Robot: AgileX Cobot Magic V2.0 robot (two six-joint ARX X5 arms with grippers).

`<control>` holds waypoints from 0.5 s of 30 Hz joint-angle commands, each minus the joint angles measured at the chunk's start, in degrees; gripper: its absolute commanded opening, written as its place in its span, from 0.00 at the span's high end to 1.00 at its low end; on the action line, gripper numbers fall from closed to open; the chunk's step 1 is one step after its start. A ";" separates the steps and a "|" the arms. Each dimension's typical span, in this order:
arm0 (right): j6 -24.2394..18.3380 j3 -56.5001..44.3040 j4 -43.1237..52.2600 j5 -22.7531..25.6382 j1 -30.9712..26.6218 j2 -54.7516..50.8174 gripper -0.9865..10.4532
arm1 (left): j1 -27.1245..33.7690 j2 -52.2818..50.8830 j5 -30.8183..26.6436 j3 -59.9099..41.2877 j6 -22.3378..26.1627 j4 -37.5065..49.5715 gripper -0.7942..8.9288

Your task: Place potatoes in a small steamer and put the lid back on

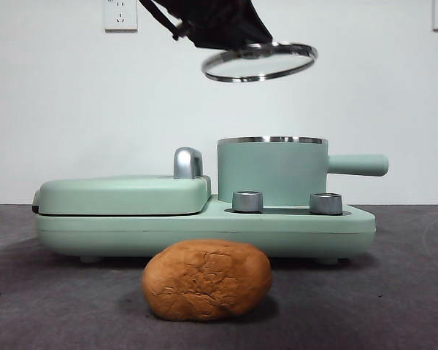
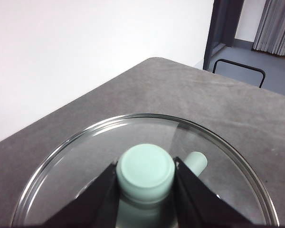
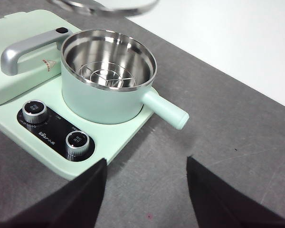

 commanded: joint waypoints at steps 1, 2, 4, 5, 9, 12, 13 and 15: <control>0.83 0.83 0.55 0.02 0.15 0.15 0.68 | 0.98 -2.23 0.24 1.53 -2.73 1.01 0.91; 0.83 0.83 0.55 0.02 0.15 0.13 0.68 | 1.57 -3.06 0.24 1.51 -3.39 0.52 0.91; 0.83 0.83 0.55 0.02 0.20 0.13 0.68 | 2.54 -4.68 0.24 1.51 -4.22 -1.20 0.91; 0.83 0.83 0.55 0.02 0.26 0.13 0.68 | 3.15 -5.55 0.24 1.51 -4.20 -2.51 0.91; 0.85 0.83 0.50 0.00 0.85 0.13 0.68 | 5.22 -9.11 0.26 1.29 -2.36 -9.07 0.91; 0.85 0.83 0.26 0.02 1.64 0.13 0.68 | 6.56 -12.35 0.28 -0.04 0.11 -12.66 0.91; 0.85 0.83 0.24 0.04 1.97 0.13 0.68 | 7.04 -13.81 0.28 -1.07 0.39 -13.20 0.91; 0.92 0.83 0.20 0.04 2.56 0.13 0.68 | 8.02 -16.76 0.28 -3.76 0.37 -13.20 0.91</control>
